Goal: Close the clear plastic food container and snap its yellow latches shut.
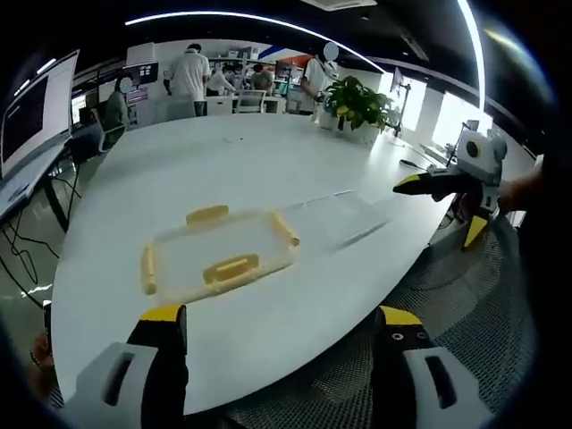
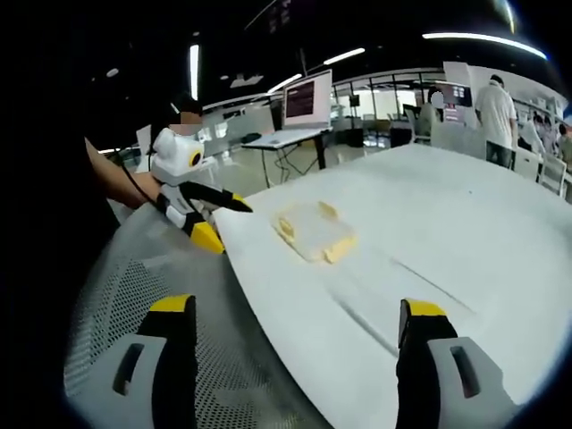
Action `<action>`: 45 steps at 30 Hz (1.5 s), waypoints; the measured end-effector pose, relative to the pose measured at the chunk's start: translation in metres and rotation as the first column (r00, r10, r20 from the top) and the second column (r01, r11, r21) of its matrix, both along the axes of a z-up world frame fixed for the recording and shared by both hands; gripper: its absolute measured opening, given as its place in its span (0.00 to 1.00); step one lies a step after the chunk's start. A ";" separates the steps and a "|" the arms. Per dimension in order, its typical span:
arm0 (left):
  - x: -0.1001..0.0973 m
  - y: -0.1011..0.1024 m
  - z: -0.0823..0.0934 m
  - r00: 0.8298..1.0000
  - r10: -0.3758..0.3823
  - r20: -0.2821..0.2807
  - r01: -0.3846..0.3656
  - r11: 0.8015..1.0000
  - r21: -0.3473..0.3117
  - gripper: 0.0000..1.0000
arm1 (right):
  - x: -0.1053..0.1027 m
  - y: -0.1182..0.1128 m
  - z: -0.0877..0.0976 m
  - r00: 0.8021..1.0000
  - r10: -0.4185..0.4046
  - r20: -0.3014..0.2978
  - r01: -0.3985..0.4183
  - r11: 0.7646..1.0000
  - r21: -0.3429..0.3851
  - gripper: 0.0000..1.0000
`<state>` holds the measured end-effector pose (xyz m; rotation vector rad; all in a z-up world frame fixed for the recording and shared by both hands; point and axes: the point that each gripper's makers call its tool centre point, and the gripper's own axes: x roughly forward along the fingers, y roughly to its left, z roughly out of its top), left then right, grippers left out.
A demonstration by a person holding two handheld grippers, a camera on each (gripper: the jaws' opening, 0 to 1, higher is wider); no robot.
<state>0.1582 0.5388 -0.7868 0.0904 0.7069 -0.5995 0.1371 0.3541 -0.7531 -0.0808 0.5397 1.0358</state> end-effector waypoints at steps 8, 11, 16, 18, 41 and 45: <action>0.000 -0.001 0.001 1.000 -0.004 -0.001 0.004 1.000 -0.011 0.83 | -0.001 0.001 0.001 1.000 0.011 0.001 -0.011 1.000 0.000 0.90; -0.001 -0.001 0.000 1.000 -0.017 -0.010 0.017 1.000 0.000 0.83 | 0.000 0.001 0.002 1.000 0.007 0.001 -0.007 1.000 0.005 0.89; -0.001 -0.001 0.001 1.000 -0.022 -0.006 0.022 1.000 0.008 0.82 | 0.000 0.001 0.002 1.000 0.011 -0.002 -0.011 1.000 0.000 0.88; 0.001 -0.001 0.002 1.000 -0.028 0.003 0.028 1.000 0.010 0.81 | 0.001 0.000 0.003 1.000 0.007 -0.003 -0.007 1.000 0.001 0.87; 0.004 -0.016 0.017 0.994 -0.112 0.002 0.112 0.993 -0.045 0.83 | 0.014 0.001 0.017 1.000 0.000 0.028 0.000 1.000 0.011 0.84; 0.002 -0.019 0.016 0.990 -0.140 -0.001 0.140 0.989 -0.042 0.85 | 0.014 0.001 0.015 1.000 0.006 0.023 -0.006 1.000 0.002 0.84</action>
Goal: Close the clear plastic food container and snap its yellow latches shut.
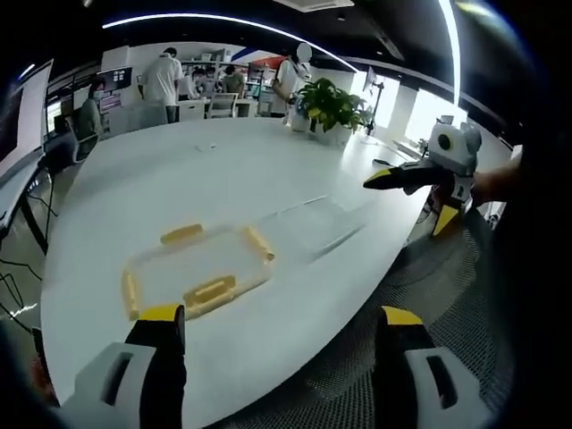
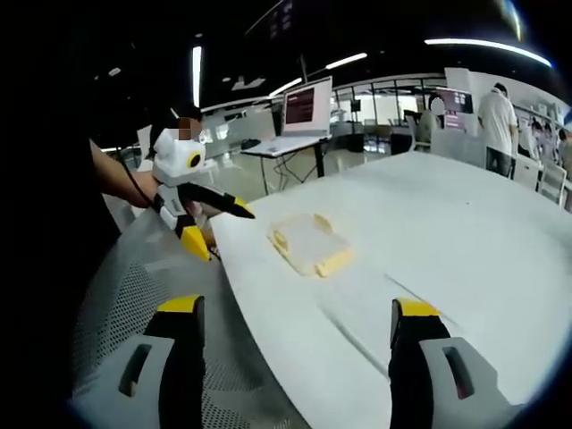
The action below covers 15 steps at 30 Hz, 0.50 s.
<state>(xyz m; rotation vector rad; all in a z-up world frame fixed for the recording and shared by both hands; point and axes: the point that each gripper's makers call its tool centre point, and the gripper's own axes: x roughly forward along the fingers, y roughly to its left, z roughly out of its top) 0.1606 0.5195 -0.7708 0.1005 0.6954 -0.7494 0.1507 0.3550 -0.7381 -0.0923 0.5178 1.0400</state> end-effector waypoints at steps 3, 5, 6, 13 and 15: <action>0.001 0.001 -0.002 1.000 -0.002 -0.007 0.002 1.000 0.001 0.86 | 0.002 0.001 -0.001 1.000 0.004 0.002 -0.004 1.000 -0.007 0.84; 0.002 0.003 -0.002 1.000 0.000 -0.010 0.000 1.000 0.001 0.87 | 0.003 0.003 -0.002 1.000 0.007 0.000 -0.007 1.000 -0.014 0.84; 0.002 0.005 -0.002 1.000 0.001 -0.012 -0.001 1.000 -0.001 0.87 | 0.004 0.004 -0.002 1.000 0.011 0.000 -0.011 1.000 -0.018 0.84; 0.005 0.012 -0.004 1.000 -0.009 -0.013 0.010 1.000 0.011 0.86 | 0.006 0.014 0.001 0.999 0.031 0.010 -0.031 0.999 -0.029 0.83; 0.007 0.015 -0.005 1.000 -0.007 -0.015 0.007 1.000 0.011 0.86 | 0.007 0.017 0.002 0.999 0.034 0.012 -0.034 0.999 -0.027 0.83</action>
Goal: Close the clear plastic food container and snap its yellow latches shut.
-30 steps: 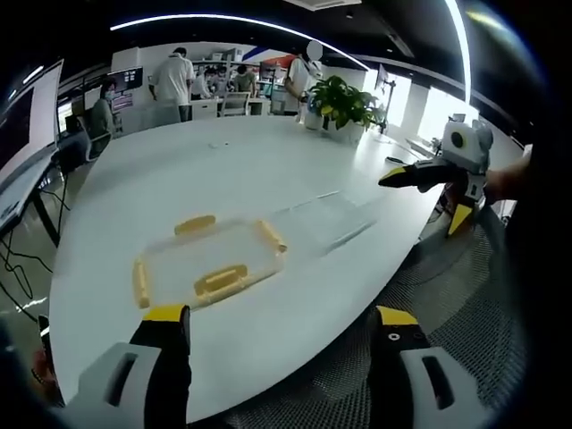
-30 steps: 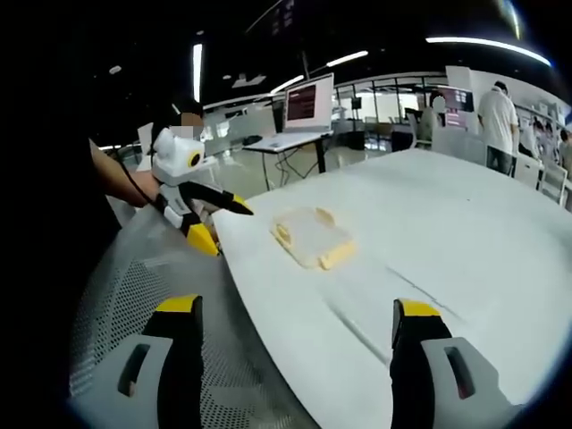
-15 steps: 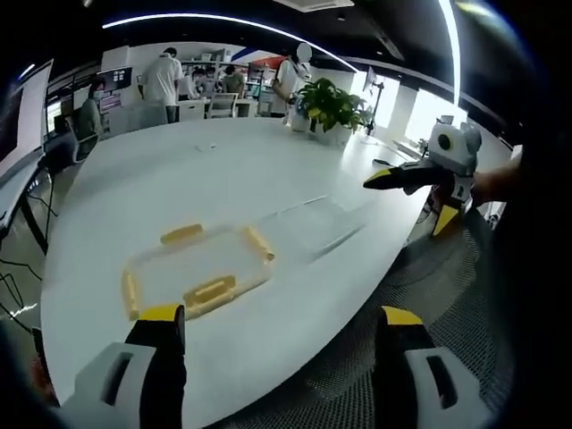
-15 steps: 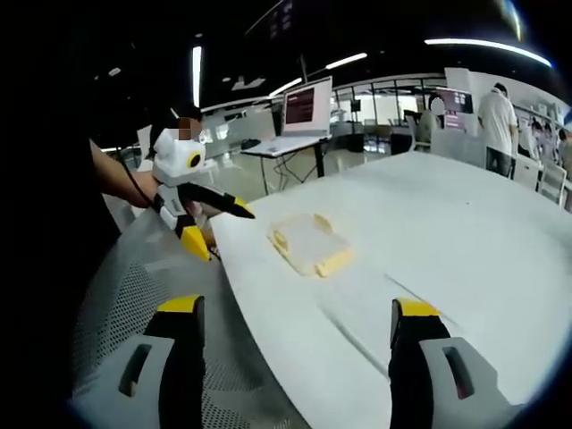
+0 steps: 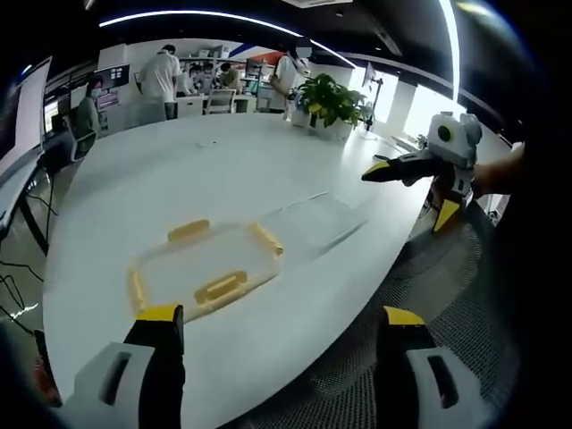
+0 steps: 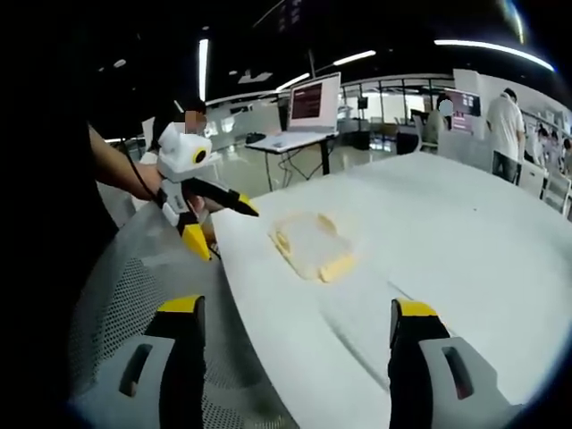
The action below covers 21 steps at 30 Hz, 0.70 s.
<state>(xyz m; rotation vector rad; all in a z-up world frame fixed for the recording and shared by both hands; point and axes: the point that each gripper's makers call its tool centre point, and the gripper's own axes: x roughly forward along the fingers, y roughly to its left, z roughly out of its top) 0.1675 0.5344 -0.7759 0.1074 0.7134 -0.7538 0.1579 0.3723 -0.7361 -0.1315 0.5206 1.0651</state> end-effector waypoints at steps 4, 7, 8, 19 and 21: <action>0.001 0.003 0.000 1.000 -0.003 -0.003 0.003 1.000 0.004 0.85 | 0.001 0.005 0.000 1.000 0.005 0.002 -0.005 1.000 -0.002 0.82; 0.002 0.005 0.000 1.000 -0.007 -0.003 0.007 1.000 0.004 0.85 | 0.002 0.007 -0.001 1.000 0.007 0.001 -0.007 1.000 -0.005 0.82; 0.003 0.006 0.000 1.000 -0.007 -0.004 0.007 1.000 0.004 0.85 | 0.002 0.008 -0.001 1.000 0.007 0.000 -0.007 1.000 -0.005 0.82; 0.008 0.014 -0.001 0.999 -0.032 -0.011 0.032 0.999 0.017 0.83 | 0.005 0.013 -0.002 1.000 0.005 -0.009 -0.005 1.000 -0.004 0.81; 0.009 0.016 -0.002 0.999 -0.034 -0.014 0.034 0.999 0.020 0.83 | 0.007 0.015 -0.001 1.000 0.001 -0.008 -0.001 1.000 -0.002 0.81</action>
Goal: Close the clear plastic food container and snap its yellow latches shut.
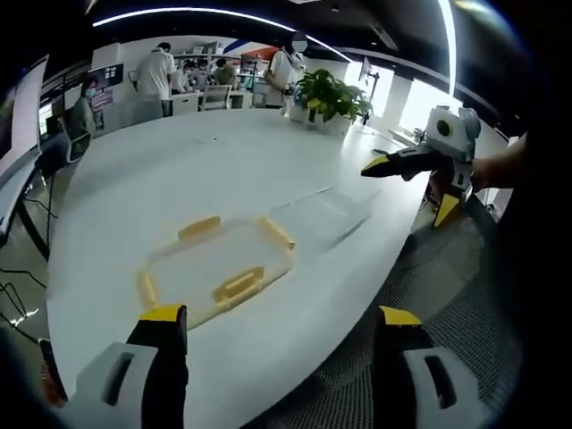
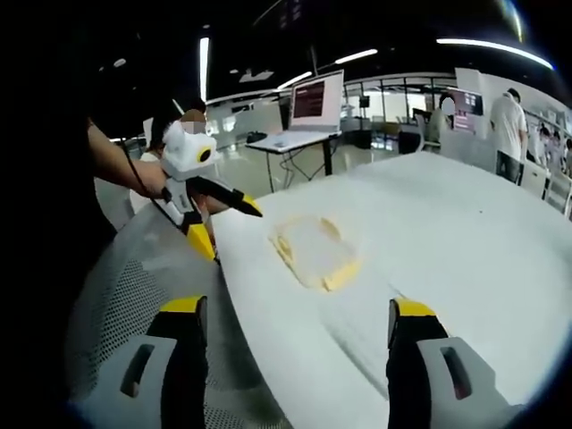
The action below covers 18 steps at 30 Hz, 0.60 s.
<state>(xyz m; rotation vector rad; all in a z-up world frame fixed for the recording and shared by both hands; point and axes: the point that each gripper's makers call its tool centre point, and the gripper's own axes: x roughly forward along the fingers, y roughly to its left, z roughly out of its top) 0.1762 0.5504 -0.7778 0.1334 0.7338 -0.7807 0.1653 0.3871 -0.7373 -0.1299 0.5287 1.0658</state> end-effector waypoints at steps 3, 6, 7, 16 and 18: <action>0.000 0.003 -0.001 1.000 -0.013 -0.003 0.013 1.000 0.010 0.83 | 0.002 0.004 0.000 1.000 0.005 0.003 -0.005 1.000 -0.006 0.81; 0.001 0.006 -0.002 1.000 -0.025 -0.003 0.025 1.000 0.019 0.83 | 0.004 0.007 -0.002 1.000 0.010 0.006 -0.010 1.000 -0.016 0.80; 0.002 0.007 -0.002 1.000 -0.028 -0.004 0.028 0.999 0.021 0.83 | 0.005 0.008 -0.002 1.000 0.011 0.007 -0.011 1.000 -0.018 0.80; 0.005 0.017 -0.008 0.999 -0.049 -0.018 0.050 0.998 0.041 0.82 | 0.007 0.018 -0.007 1.000 0.010 0.000 -0.010 1.000 -0.027 0.80; 0.005 0.019 -0.009 0.998 -0.061 -0.020 0.062 0.997 0.051 0.81 | 0.008 0.020 -0.008 1.000 0.010 0.001 -0.010 0.999 -0.031 0.80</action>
